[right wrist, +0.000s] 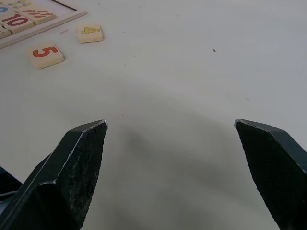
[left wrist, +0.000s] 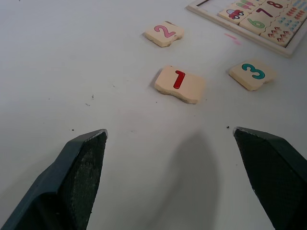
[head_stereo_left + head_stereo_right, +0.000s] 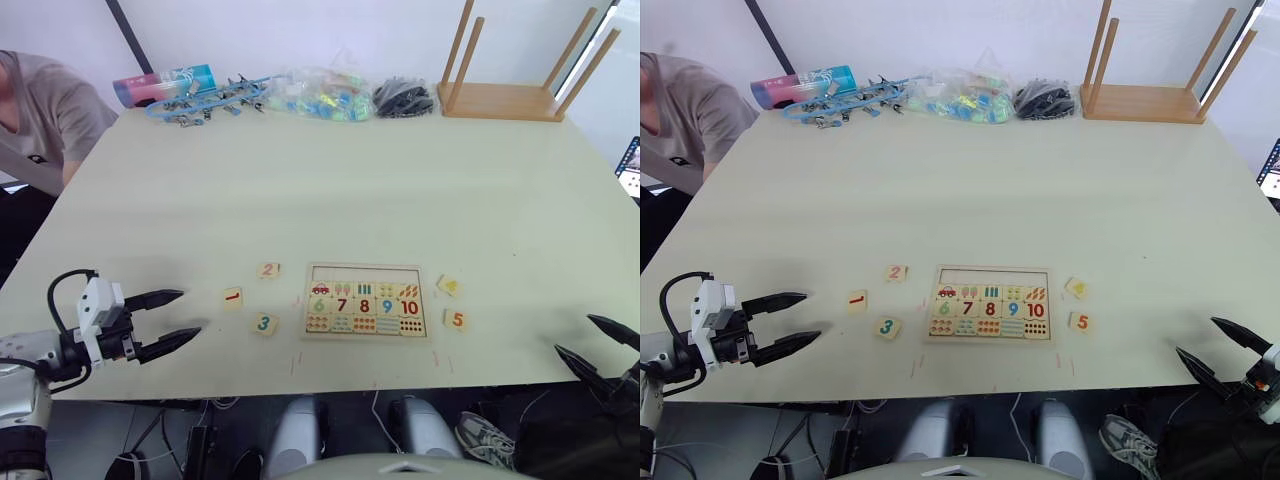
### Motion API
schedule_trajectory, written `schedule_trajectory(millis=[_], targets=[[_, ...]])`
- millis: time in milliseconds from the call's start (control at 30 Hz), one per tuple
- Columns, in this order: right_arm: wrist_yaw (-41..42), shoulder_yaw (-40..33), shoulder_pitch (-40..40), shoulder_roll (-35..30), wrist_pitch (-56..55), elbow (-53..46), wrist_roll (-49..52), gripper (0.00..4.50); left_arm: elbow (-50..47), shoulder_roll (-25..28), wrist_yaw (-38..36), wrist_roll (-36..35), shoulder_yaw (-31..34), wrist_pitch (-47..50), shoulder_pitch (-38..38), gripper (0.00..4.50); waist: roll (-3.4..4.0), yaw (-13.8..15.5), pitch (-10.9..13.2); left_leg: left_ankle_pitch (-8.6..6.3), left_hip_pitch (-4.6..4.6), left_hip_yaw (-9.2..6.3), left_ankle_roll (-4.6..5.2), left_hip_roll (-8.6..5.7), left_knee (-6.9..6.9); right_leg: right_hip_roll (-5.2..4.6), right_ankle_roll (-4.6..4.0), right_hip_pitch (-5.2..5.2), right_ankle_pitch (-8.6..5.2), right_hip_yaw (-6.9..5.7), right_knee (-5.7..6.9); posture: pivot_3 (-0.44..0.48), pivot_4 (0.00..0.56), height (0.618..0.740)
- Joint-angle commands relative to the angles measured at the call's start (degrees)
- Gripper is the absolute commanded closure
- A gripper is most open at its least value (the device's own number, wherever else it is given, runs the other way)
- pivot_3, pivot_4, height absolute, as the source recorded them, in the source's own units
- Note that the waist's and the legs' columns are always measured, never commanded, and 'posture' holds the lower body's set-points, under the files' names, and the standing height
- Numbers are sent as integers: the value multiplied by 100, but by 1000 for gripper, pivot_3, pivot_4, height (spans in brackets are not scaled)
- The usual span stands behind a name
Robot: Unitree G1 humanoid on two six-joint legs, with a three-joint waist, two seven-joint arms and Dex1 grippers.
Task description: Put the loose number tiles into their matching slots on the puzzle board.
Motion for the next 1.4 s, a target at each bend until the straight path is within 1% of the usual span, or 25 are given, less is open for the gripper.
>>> schedule_trajectory(millis=[33,133,533,667,733,800,867,933,1033,1100,1233,1300,1400], targets=[[80,-59,-97,-43,73,-331,200,35,-34,46,-1,-55,78,-102,-18,0,0,0,0,0,0,0,0,0,0,0,0,0,0,0,0,0,150,737],[118,85,-271,-31,247,-509,263,35,-69,-3,80,-81,107,-66,-19,0,0,-11,0,0,1,-1,0,1,0,0,0,0,1,0,1,0,150,737],[140,103,-371,-12,243,-516,150,35,-126,-76,154,-71,73,-107,-27,0,1,6,0,0,0,-1,0,-4,-2,-3,0,0,1,-4,-1,0,150,737],[231,151,-376,-1,216,-612,182,35,-197,-138,247,-96,29,-159,-272,0,1,12,0,0,0,0,1,-5,-2,-2,1,0,1,-4,-1,0,150,737],[390,204,-353,-12,244,-736,261,35,-210,-91,118,-88,-66,-137,-450,0,1,21,0,0,0,1,1,-5,-2,0,2,1,2,-4,0,0,150,737],[617,284,-331,-39,273,-873,343,35,-202,-34,-40,-127,-189,21,-705,0,1,32,0,0,-1,-3,1,-6,-2,3,15,1,9,-6,-1,0,150,737],[749,340,-328,-55,308,-963,377,35,-140,27,-253,-68,-327,-25,-875,0,0,29,0,1,0,-2,2,-8,-2,5,22,3,13,-6,0,0,150,737],[851,394,-362,-69,372,-1086,458,35,-15,51,-487,60,-524,-229,-1142,0,1,24,0,1,0,-2,2,-7,-2,9,22,3,13,-5,0,0,150,737],[952,450,-421,-89,478,-1246,535,35,163,90,-718,193,-851,-173,-1572,0,1,31,0,1,0,-1,2,-11,-1,13,23,3,13,-4,-1,0,150,737],[1047,480,-435,-110,539,-1337,565,35,327,144,-924,383,-1142,-406,-1784,0,1,28,0,1,0,0,2,-16,0,18,23,3,13,-3,-1,0,150,737],[1166,504,-484,-134,600,-1410,592,35,789,190,-982,621,-1686,-782,-2234,0,1,32,0,1,0,0,1,-18,0,23,22,3,13,-1,-1,0,150,737],[1273,507,-523,-157,582,-1395,605,35,1126,231,-982,801,-2011,-1115,-2457,0,0,39,0,1,-1,0,1,-19,2,23,23,3,13,-1,-1,0,150,737],[1371,484,-567,-153,577,-1373,639,35,1570,204,-982,1033,-2265,-1440,-2728,0,0,43,1,1,-1,1,1,-19,3,24,23,3,13,1,0,0,150,737]])
